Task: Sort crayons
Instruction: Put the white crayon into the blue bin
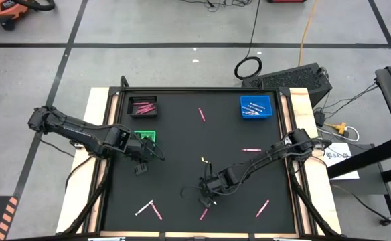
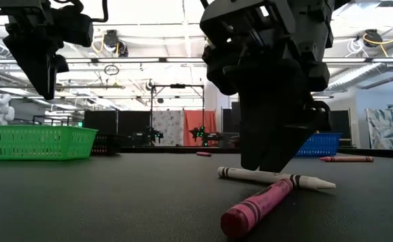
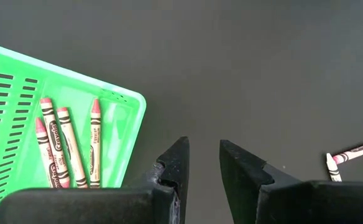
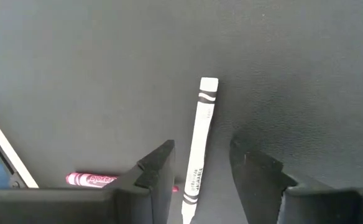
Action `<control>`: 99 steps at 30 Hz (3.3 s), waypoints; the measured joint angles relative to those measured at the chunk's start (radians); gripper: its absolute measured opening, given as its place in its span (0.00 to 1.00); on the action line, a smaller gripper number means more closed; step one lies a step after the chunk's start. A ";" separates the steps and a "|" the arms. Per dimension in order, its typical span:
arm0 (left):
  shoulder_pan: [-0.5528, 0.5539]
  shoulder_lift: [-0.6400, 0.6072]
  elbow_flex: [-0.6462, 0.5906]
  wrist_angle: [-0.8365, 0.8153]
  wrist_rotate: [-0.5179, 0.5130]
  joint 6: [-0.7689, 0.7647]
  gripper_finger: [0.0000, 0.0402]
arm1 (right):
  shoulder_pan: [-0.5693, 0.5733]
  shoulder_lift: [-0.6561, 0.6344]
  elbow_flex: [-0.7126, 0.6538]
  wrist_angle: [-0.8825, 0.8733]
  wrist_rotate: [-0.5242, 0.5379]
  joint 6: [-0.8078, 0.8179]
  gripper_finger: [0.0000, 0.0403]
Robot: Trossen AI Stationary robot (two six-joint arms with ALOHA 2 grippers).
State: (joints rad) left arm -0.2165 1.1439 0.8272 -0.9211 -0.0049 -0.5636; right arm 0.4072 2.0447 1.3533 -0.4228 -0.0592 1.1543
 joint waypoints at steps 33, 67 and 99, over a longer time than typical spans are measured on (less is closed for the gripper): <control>0.000 0.000 0.000 -0.001 -0.004 0.003 0.22 | 0.000 0.032 0.058 -0.103 0.013 -0.050 0.01; -0.062 0.000 0.000 -0.010 -0.066 0.071 0.22 | -0.219 -0.048 0.357 -0.735 0.218 -0.623 0.01; -0.079 0.000 0.000 0.006 -0.169 -0.060 0.22 | -0.914 -0.597 -0.264 -0.479 0.321 -1.108 0.01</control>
State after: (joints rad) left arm -0.2951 1.1442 0.8272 -0.9151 -0.1734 -0.6235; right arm -0.5068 1.4479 1.0893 -0.9021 0.2621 0.0458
